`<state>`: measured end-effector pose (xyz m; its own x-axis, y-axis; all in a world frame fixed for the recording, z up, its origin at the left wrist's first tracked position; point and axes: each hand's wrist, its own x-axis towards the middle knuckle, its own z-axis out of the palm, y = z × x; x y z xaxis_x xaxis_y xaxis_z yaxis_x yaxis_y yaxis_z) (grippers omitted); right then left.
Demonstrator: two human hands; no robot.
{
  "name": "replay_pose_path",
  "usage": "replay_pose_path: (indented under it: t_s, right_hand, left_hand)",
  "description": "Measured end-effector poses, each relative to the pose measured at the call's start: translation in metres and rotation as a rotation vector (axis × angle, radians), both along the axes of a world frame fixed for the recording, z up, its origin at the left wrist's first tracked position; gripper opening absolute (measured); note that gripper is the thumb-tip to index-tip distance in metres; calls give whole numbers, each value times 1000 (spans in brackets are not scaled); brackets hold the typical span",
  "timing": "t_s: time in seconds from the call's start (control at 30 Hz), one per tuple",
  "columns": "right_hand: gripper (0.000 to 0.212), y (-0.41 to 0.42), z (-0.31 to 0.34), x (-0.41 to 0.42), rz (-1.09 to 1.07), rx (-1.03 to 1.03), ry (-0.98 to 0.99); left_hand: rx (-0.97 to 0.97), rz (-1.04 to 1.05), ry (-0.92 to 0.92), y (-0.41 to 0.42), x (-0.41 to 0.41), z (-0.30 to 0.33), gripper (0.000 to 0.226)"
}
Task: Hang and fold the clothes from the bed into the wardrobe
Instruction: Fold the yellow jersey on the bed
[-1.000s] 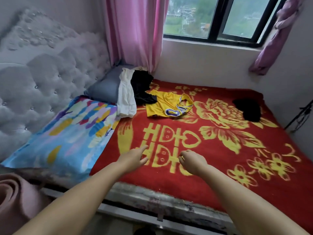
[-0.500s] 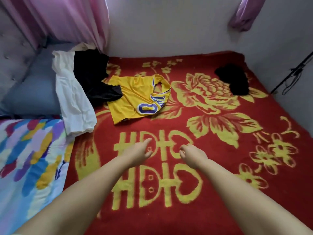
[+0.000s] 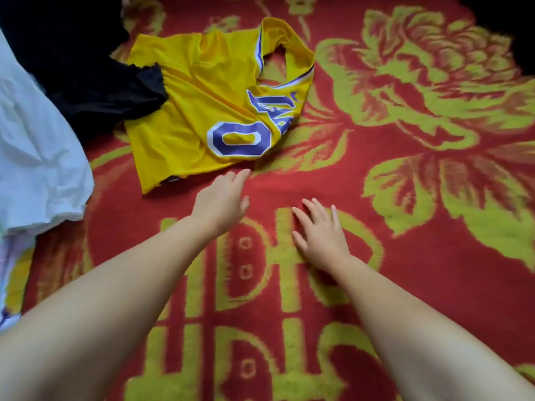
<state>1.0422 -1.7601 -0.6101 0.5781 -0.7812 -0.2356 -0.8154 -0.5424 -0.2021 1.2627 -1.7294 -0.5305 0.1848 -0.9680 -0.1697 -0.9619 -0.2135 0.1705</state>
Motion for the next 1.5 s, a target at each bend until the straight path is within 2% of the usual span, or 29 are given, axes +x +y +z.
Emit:
replay_pose_path:
  t_s: [0.17, 0.27, 0.33, 0.43, 0.53, 0.7, 0.9, 1.0, 1.1, 1.17, 1.23, 1.3, 1.33, 1.4, 1.47, 1.5]
  right_hand:
    - [56, -6, -34, 0, 0, -155, -121]
    - [56, -4, -41, -2, -16, -186, -144]
    - [57, -3, -43, -2, -4, -191, -157]
    - [57, -7, -47, 1, 10, -200, -144]
    - [59, -9, -48, -3, 2, -195, -109]
    - [58, -12, -48, -1, -9, -181, -148]
    - [54, -22, -39, 0, -15, -35, -115]
    - [54, -7, -17, -12, -132, 88, -215]
    - [57, 3, 22, -34, -284, 86, -320]
    - [64, 10, 41, -45, -129, 87, -189]
    - [64, 25, 51, -51, 156, 147, 128]
    - [50, 40, 50, -54, 351, 203, 419]
    - [43, 46, 48, -54, 390, 203, 503]
    - [36, 61, 46, -59, 405, 189, 519]
    - [30, 73, 54, -64, 345, 214, 386]
    - [27, 76, 61, -64, 310, 261, 287]
  left_hand:
    - [-90, -147, -167, -69, 12, -38, 69]
    - [31, -32, -222, -104, 12, -54, 85]
    - [122, 62, -197, -121, 12, -64, 88]
    - [94, 142, -152, -143, 14, -69, 74]
    - [12, 130, -100, -148, 17, -63, 56]
    - [14, 68, 26, -84, 15, -53, 51]
    - [96, 51, 137, 57, -6, -49, 53]
    - [272, 6, 174, 139, -32, -41, 59]
    - [522, -113, 223, 193, -67, -26, 57]
    - [667, -249, 251, 218, -91, -16, 54]
    - [781, -351, 269, 237, -109, -9, 50]
    - [858, -383, 268, 241, -116, -8, 57]
    - [881, -366, 284, 238, -115, -7, 64]
    - [857, -259, 377, 230, -114, -5, 76]
    - [686, -147, 412, 218, -113, 3, 78]
    - [562, -110, 369, 212, -113, 8, 76]
